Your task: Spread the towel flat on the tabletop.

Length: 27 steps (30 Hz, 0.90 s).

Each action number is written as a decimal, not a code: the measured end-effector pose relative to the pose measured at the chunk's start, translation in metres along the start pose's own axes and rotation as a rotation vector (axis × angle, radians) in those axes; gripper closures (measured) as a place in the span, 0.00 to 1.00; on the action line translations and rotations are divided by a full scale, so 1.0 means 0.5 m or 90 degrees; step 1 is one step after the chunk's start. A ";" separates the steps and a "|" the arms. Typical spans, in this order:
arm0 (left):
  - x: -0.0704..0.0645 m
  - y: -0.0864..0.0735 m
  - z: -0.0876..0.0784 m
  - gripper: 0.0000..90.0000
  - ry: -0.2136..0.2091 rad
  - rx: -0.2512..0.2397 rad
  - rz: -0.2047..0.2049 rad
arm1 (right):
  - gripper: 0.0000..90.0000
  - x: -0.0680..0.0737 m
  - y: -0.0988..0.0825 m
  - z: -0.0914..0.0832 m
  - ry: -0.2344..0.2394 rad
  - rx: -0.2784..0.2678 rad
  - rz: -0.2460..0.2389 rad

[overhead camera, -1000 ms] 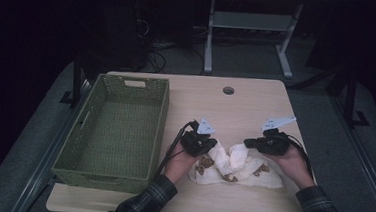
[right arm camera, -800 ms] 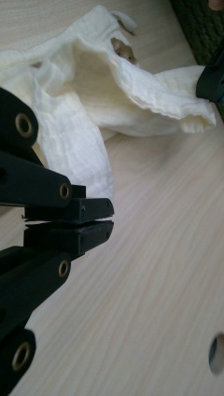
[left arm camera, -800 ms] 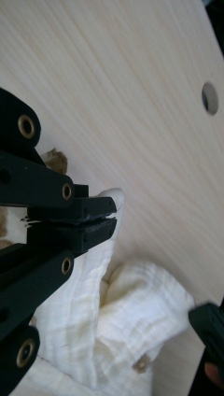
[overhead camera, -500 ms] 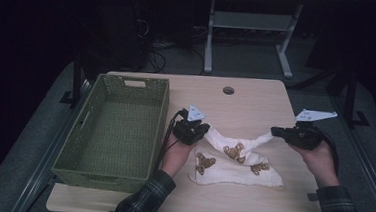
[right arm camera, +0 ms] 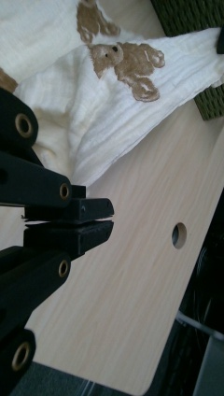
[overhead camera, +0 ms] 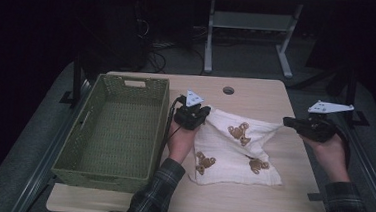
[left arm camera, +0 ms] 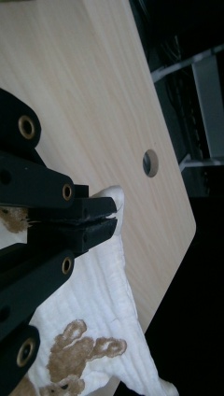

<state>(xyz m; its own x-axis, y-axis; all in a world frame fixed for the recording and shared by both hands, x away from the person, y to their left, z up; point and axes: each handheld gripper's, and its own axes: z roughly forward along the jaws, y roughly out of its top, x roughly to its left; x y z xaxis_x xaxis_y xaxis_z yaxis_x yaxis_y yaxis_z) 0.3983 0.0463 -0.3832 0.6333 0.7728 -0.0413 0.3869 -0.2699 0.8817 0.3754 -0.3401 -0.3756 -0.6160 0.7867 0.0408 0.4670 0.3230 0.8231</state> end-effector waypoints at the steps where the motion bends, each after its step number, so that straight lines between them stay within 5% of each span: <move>1: 0.003 0.002 0.006 0.98 0.003 -0.002 -0.001 | 0.97 -0.004 0.004 0.004 -0.003 0.001 0.001; 11: 0.047 -0.007 0.079 0.98 0.032 0.012 -0.023 | 0.97 -0.052 0.028 0.090 -0.027 0.033 0.011; 20: 0.079 -0.034 0.139 0.97 0.051 0.052 -0.036 | 0.96 -0.080 0.012 0.162 -0.012 0.060 0.036; 23: 0.086 -0.034 0.147 0.84 0.070 0.058 -0.040 | 0.82 -0.084 0.010 0.175 -0.023 0.053 0.033; 27: 0.083 -0.028 0.138 0.73 0.072 0.058 -0.037 | 0.79 -0.084 0.010 0.170 -0.014 0.046 0.041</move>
<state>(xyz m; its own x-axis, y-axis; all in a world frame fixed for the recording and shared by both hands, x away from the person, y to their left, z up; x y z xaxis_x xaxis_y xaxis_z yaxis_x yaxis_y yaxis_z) 0.4655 0.0425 -0.4299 0.5312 0.8466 -0.0337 0.4829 -0.2698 0.8331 0.4575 -0.3266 -0.4215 -0.5699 0.8179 0.0788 0.5498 0.3083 0.7763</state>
